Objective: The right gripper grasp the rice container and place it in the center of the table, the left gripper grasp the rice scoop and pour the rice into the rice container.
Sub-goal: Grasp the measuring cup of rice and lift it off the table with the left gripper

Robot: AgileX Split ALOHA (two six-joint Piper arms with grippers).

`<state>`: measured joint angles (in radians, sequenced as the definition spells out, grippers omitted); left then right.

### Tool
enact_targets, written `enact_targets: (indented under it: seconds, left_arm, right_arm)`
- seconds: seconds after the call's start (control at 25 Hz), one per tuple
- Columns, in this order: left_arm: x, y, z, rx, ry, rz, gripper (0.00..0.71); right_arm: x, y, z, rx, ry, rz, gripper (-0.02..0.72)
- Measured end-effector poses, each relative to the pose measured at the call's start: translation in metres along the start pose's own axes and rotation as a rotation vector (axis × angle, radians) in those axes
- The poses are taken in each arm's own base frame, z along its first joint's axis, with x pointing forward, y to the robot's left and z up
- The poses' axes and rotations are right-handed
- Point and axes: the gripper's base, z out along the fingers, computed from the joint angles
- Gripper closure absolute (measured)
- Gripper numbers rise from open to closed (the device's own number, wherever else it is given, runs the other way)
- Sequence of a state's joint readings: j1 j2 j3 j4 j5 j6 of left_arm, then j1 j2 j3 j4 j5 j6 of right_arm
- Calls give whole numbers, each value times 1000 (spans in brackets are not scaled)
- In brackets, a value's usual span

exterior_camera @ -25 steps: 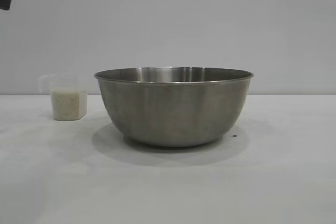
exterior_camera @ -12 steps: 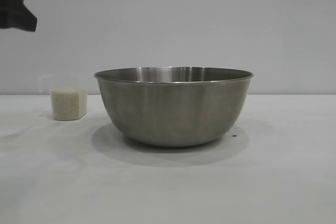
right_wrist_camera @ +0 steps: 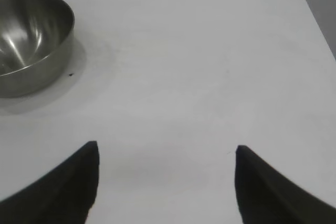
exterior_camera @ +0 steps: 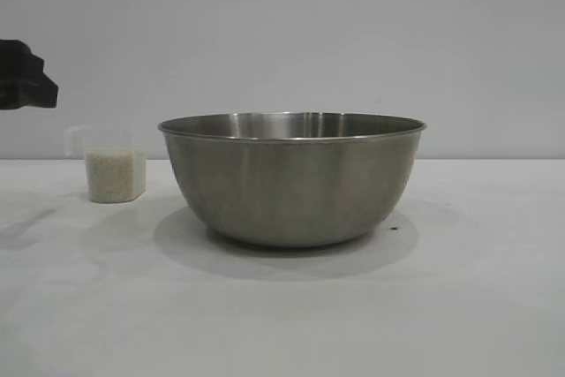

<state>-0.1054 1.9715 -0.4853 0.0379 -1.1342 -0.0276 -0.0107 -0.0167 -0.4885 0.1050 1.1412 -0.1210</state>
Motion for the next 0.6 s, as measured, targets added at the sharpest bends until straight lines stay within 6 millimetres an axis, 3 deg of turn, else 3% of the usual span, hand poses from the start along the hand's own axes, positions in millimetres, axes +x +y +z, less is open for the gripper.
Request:
enact_targets:
  seconds: [0.4,0.6]
  left_arm:
    - [21,6,5,-63,67,-29,190]
    - [19,7,9,-67,54,-32,190]
  right_arm:
    - [0,0,0,0,0,0,229]
    - [0,0,0,0,0,0,229]
